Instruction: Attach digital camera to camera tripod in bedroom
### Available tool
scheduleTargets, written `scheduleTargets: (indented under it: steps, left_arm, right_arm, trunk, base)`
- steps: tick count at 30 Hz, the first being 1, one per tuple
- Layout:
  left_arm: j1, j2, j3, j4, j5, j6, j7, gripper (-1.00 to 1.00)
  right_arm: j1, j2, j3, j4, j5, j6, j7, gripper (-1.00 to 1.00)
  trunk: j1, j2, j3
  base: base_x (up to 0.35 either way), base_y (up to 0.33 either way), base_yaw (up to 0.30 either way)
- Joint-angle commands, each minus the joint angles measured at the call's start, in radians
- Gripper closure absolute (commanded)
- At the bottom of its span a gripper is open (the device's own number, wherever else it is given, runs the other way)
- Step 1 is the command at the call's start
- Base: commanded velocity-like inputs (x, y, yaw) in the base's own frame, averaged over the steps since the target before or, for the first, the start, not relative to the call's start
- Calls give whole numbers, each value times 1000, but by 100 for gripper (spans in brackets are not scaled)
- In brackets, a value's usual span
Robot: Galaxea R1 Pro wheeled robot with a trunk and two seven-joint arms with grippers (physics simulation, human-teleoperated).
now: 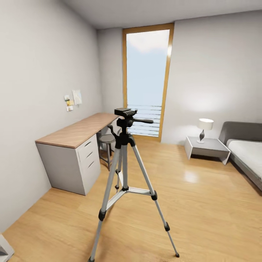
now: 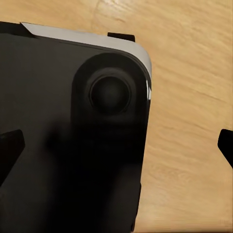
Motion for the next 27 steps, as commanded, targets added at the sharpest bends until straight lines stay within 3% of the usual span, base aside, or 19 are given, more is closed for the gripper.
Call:
scheduleTargets:
  steps: [1, 15, 27]
  left_arm:
    - [1, 0, 1, -2, 2, -1, 1, -100]
    - [1, -1, 1, -2, 2, -1, 1, -100]
    - [0, 1, 2, -2, 3, 0, 1, -100]
  right_arm:
    - [0, 0, 1, -1, 9, -1, -3, -100]
    - [0, 0, 1, -1, 10, -1, -2, -100]
    - [0, -2, 2, -1, 10, -1, -1, -100]
  trunk:
    - [0, 0, -1]
    - [0, 0, -1]
    - [0, 0, -1]
  base:
    - [0, 0, -243]
    - [0, 0, -243]
    - [26, 0, -48]
